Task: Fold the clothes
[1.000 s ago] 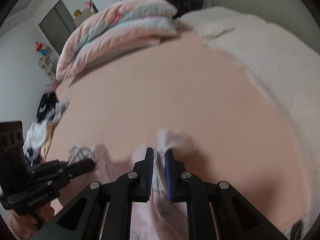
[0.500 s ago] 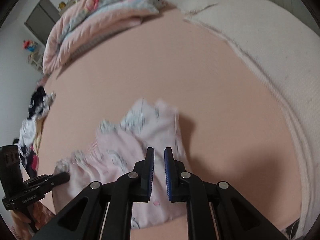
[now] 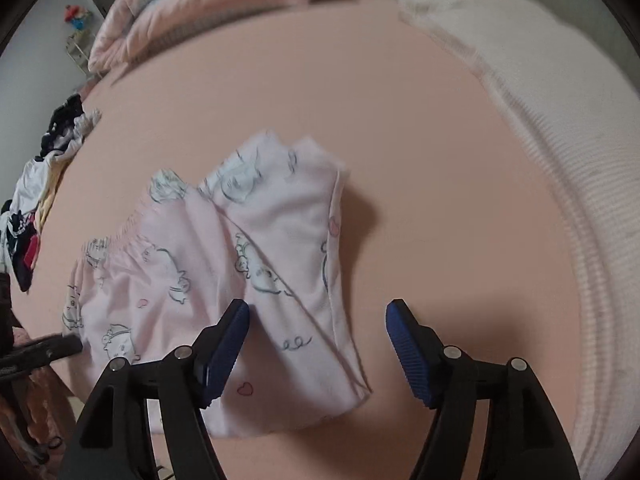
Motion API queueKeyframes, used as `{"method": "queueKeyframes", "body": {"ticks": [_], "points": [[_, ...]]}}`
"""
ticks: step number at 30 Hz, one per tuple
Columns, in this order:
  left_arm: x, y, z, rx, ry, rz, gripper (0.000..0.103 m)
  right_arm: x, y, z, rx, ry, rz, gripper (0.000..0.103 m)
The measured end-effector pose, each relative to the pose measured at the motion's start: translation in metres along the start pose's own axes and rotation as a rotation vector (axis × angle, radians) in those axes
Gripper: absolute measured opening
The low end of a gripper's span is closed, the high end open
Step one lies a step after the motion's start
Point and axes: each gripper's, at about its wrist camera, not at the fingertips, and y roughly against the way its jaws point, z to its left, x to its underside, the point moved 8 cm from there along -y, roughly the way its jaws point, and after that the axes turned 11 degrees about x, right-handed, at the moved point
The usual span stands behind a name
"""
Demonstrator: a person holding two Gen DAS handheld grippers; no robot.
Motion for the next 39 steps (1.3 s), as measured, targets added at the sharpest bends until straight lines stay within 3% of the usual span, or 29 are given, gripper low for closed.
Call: {"method": "queueKeyframes", "body": {"ticks": [2,5,6,7,8,9,15,22,25,28,30,32,35,36,39], "points": [[-0.004,-0.002,0.002,-0.015,-0.008,-0.022,0.039,-0.002,-0.013,0.005,-0.05,0.008,0.03,0.071],[-0.017,-0.015,0.001,-0.004,-0.01,-0.056,0.039,-0.007,-0.026,0.013,-0.034,0.054,0.025,0.067],[-0.022,-0.02,-0.001,0.001,-0.02,-0.074,0.038,-0.009,-0.027,0.016,-0.019,0.08,0.018,0.06],[-0.024,-0.024,-0.003,-0.019,-0.029,-0.065,0.03,-0.01,-0.026,0.02,-0.024,0.09,0.014,0.039],[-0.027,-0.028,-0.005,-0.039,-0.038,-0.056,0.015,-0.009,-0.025,0.024,-0.053,0.083,0.016,0.017],[-0.03,-0.032,-0.008,-0.057,-0.051,-0.048,0.006,-0.008,-0.024,0.028,-0.082,0.074,0.02,0.011],[-0.071,-0.027,-0.077,-0.048,-0.279,-0.042,0.006,-0.032,0.036,0.035,-0.123,0.039,-0.145,0.01],[-0.192,-0.029,-0.183,0.052,-0.543,-0.13,0.006,-0.143,0.126,-0.004,-0.033,-0.037,-0.437,0.01],[-0.248,-0.056,-0.209,0.088,-0.572,-0.139,0.006,-0.182,0.137,-0.037,-0.022,-0.085,-0.508,0.01],[-0.288,-0.097,-0.206,0.086,-0.56,-0.109,0.006,-0.213,0.095,-0.07,0.04,-0.113,-0.487,0.011],[-0.308,-0.132,-0.176,0.063,-0.496,-0.041,0.006,-0.227,0.062,-0.09,0.077,-0.135,-0.449,0.013],[-0.322,-0.174,-0.14,0.018,-0.415,0.033,0.006,-0.217,0.008,-0.105,0.1,-0.165,-0.319,0.014],[-0.316,-0.217,-0.086,-0.082,-0.302,0.131,0.006,-0.2,-0.071,-0.125,0.133,-0.209,-0.125,0.019],[-0.311,-0.222,-0.076,-0.08,-0.282,0.142,0.007,-0.199,-0.084,-0.128,0.145,-0.213,-0.085,0.022],[-0.3,-0.206,-0.073,-0.052,-0.289,0.109,0.013,-0.205,-0.082,-0.123,0.163,-0.182,-0.035,0.046]]}}
